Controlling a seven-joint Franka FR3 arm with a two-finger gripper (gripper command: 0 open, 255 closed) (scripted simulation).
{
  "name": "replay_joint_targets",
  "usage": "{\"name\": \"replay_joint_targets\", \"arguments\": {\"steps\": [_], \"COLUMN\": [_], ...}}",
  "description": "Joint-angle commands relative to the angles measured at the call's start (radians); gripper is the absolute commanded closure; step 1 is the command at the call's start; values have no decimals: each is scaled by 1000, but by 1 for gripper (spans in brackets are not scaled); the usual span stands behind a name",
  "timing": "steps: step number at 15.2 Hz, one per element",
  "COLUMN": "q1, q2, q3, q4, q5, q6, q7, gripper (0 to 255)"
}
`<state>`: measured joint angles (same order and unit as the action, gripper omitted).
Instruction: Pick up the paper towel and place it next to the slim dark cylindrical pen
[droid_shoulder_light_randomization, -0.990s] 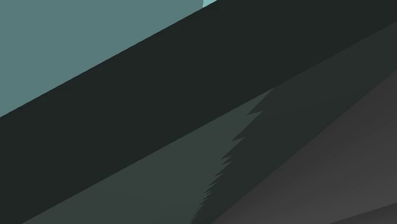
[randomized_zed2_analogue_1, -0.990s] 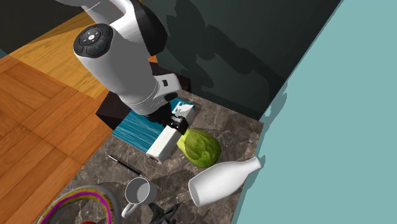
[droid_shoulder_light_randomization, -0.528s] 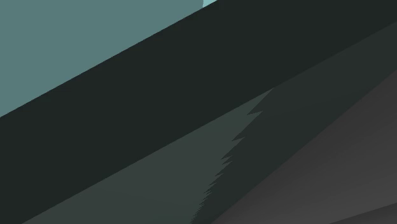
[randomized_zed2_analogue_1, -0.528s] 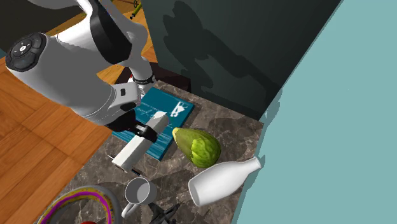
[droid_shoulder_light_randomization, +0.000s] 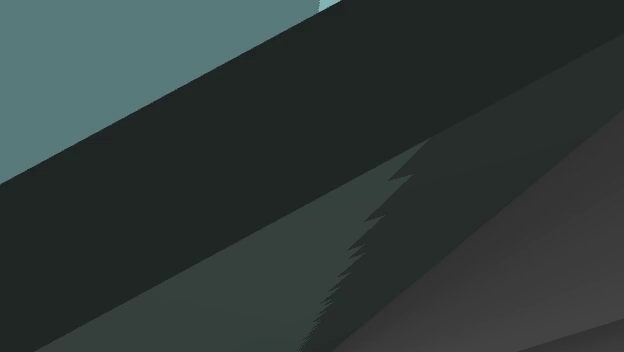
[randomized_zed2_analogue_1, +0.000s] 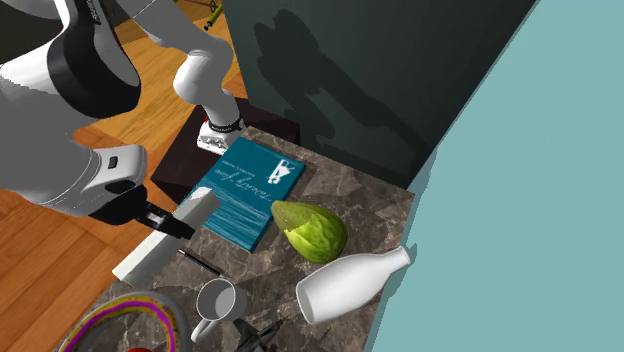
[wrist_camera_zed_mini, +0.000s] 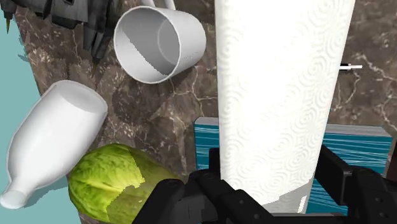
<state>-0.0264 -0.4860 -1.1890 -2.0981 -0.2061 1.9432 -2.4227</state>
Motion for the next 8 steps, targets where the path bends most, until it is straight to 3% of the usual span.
{"name": "replay_joint_targets", "arguments": {"steps": [1,8], "q1": [13,118], "q2": [5,5], "q3": [-53,-285], "q4": [35,185], "q5": [-2,-21], "q6": [-19,-93], "q7": [-46,-196], "gripper": [255,255]}}
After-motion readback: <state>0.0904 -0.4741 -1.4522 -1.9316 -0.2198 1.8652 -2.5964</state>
